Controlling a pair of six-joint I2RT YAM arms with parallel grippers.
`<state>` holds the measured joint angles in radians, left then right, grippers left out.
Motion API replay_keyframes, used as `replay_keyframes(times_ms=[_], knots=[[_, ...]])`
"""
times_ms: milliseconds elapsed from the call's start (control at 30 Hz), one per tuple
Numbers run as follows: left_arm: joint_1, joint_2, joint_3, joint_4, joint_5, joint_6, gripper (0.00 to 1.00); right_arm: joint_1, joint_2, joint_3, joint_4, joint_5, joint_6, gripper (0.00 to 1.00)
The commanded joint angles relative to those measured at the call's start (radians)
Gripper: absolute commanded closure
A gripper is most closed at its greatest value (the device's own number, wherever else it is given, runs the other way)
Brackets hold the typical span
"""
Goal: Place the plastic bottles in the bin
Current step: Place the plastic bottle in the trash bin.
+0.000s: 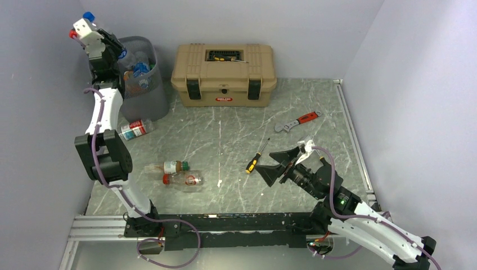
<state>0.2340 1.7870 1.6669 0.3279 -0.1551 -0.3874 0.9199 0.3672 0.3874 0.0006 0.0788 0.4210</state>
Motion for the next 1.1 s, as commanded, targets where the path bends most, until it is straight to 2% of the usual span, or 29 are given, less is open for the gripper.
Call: replay_keyframes(times_ms=[0, 300, 400, 467, 567, 667, 733, 767, 1067], knots=[[0.024, 0.033, 0.045, 0.018, -0.008, -0.105, 1.0, 0.004, -0.016, -0.005, 0.026, -0.002, 0.004, 0.04], [0.028, 0.095, -0.003, -0.026, 0.025, -0.098, 1.0, 0.004, -0.018, -0.014, 0.028, 0.004, 0.002, 0.04], [0.028, 0.112, 0.01, -0.038, 0.066, -0.078, 0.93, 0.004, -0.003, -0.01, 0.031, 0.0, 0.0, 0.04], [0.028, 0.115, 0.016, -0.04, 0.088, -0.06, 0.84, 0.004, 0.005, -0.004, 0.029, 0.001, -0.003, 0.04], [0.025, 0.116, 0.042, -0.067, 0.105, -0.012, 0.66, 0.004, 0.01, -0.004, 0.03, 0.008, -0.004, 0.03], [0.013, 0.103, 0.057, -0.084, 0.08, 0.043, 0.37, 0.004, 0.016, -0.005, 0.033, 0.013, -0.005, 0.04], [0.008, 0.083, 0.053, -0.072, 0.059, 0.054, 0.08, 0.004, 0.025, 0.002, 0.035, 0.012, -0.007, 0.04], [0.007, 0.07, 0.051, -0.068, 0.051, 0.054, 0.02, 0.004, 0.029, 0.005, 0.035, 0.011, -0.009, 0.04], [-0.033, -0.108, 0.049, -0.088, -0.03, 0.108, 0.0, 0.004, 0.04, 0.023, 0.031, 0.015, -0.011, 0.04]])
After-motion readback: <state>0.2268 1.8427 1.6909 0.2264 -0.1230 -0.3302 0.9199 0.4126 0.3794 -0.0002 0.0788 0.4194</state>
